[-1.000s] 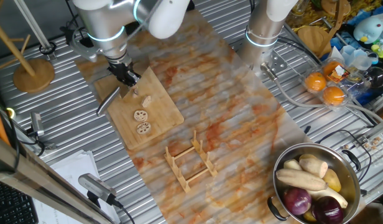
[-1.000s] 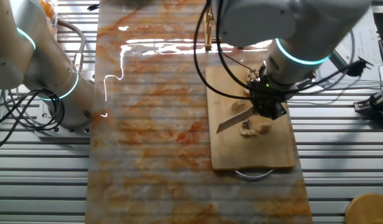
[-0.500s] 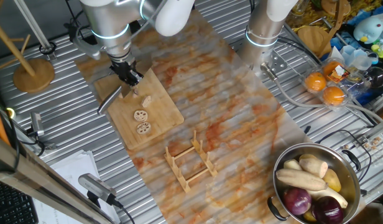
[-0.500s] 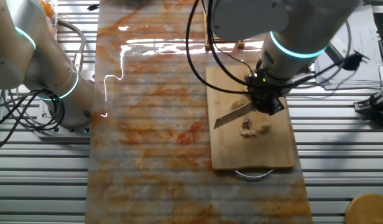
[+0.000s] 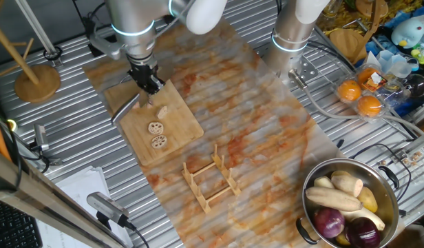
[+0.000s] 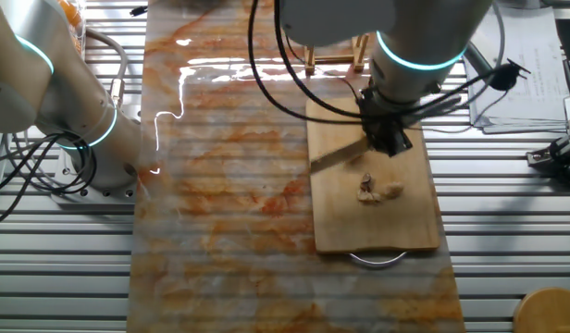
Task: Slice the lotus root
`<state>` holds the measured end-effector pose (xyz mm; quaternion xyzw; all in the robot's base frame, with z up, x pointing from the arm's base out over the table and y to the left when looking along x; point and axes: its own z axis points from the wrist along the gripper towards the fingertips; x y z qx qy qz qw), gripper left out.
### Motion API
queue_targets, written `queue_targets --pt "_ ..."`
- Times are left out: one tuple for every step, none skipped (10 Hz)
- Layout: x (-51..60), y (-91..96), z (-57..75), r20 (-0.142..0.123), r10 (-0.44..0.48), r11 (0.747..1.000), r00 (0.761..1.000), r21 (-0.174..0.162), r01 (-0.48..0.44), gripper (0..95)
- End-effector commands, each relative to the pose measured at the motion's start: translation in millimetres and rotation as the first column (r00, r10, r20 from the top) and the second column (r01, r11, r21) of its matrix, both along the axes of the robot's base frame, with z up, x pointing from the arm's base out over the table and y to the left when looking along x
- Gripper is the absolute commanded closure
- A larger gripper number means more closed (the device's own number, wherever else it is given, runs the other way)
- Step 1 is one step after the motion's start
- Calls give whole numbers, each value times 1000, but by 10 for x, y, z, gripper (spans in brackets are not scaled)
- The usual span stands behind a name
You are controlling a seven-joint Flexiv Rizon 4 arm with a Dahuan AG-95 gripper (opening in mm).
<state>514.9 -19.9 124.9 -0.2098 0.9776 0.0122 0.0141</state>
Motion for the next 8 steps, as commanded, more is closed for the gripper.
queue_targets --pt "11 135 26 -6 -32 999 999 9 32 950" --pt "45 161 12 -12 -33 999 999 8 33 950" --pt "91 199 -17 -25 -35 999 999 -12 35 950" --pt "110 210 -35 -29 -48 998 998 -37 47 950" --pt "110 210 -35 -29 -68 997 997 -40 67 950" --pt "110 210 -35 -23 -72 996 997 -48 70 950" --pt "110 210 -35 -26 -39 997 999 -61 37 950" --pt "110 210 -35 -26 36 995 999 -96 -38 950"
